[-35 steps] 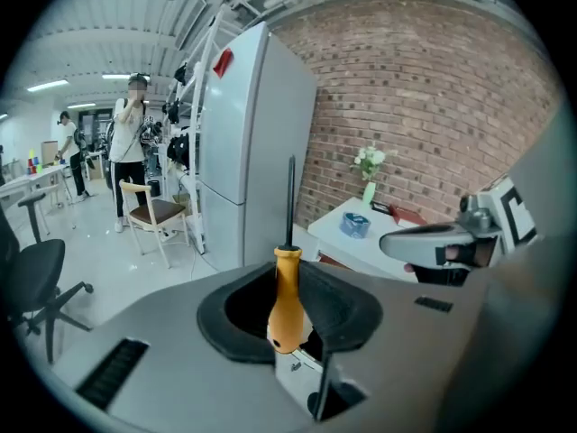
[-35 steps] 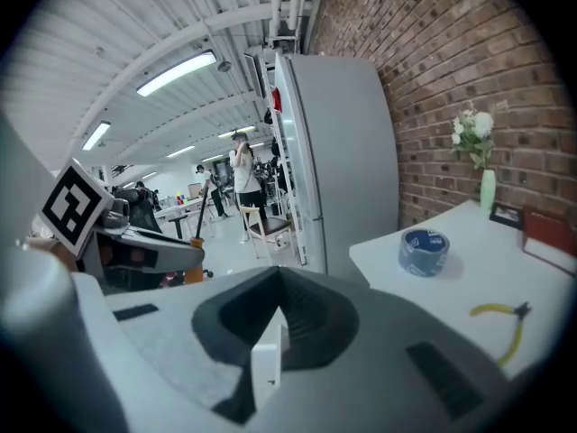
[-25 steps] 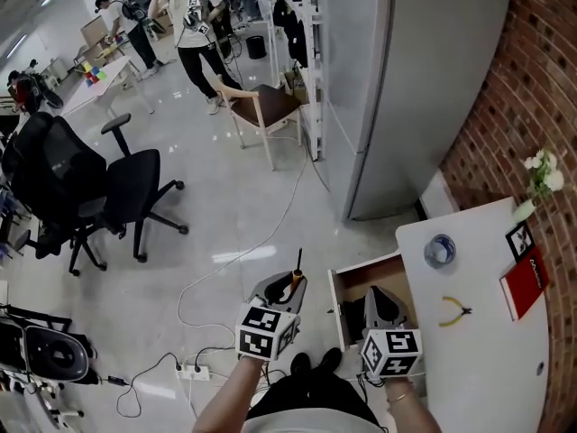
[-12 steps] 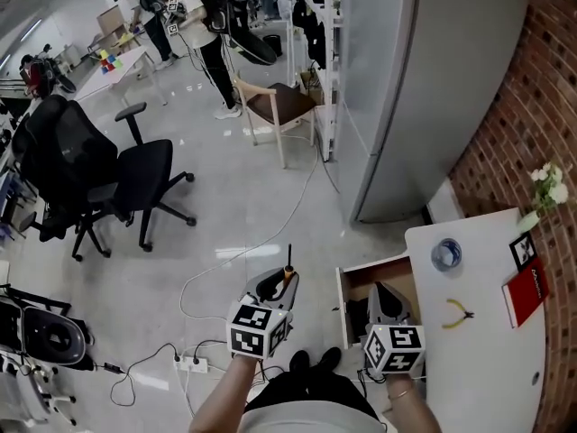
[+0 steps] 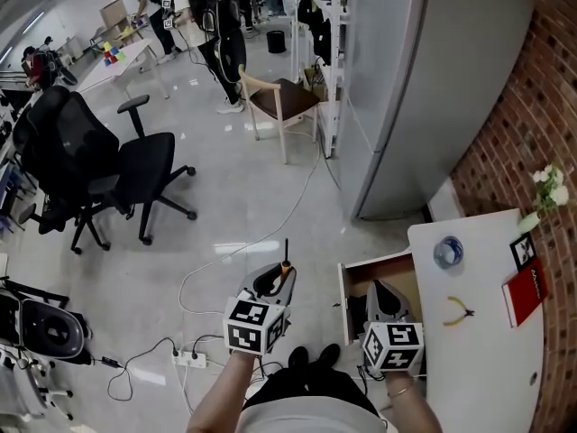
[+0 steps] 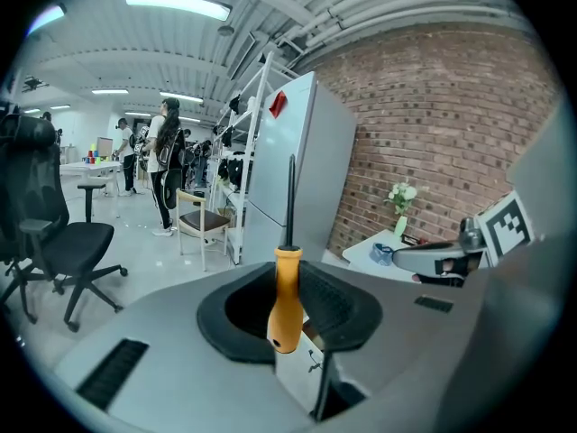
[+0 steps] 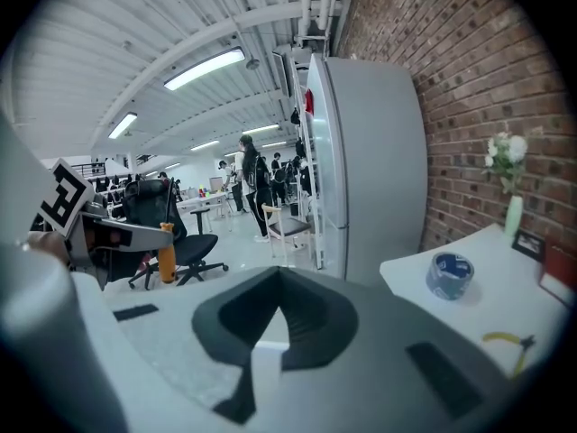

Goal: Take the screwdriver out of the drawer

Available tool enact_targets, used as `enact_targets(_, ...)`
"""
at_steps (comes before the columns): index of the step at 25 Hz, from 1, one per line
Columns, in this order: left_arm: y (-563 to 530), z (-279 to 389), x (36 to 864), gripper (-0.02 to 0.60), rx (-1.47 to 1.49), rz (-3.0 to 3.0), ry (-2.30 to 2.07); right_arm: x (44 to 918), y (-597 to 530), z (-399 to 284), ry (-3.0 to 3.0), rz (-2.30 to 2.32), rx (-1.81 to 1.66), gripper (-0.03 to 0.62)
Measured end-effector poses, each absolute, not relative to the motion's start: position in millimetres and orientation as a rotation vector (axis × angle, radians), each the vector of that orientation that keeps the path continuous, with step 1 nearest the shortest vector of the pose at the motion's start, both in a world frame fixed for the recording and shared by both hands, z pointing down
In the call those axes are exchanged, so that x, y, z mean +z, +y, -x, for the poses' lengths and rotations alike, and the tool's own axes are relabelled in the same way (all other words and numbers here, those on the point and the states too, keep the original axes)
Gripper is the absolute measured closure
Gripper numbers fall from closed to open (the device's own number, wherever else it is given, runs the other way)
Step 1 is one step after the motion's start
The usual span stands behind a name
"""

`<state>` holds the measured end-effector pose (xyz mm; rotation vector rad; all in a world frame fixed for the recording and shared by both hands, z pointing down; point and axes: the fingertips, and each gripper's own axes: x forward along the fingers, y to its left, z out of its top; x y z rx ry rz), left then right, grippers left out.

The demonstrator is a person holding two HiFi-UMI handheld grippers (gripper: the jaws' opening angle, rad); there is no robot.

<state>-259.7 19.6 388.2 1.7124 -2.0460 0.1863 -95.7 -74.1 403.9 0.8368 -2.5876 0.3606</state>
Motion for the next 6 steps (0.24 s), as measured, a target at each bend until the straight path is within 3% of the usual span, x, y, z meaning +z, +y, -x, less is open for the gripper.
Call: enact_targets(6,19.4,262.4,390.4,0.509,0.193,-1.711,-2.044,406.2,-74.7,97.3,-2.583,-0.84,0.361,0.592)
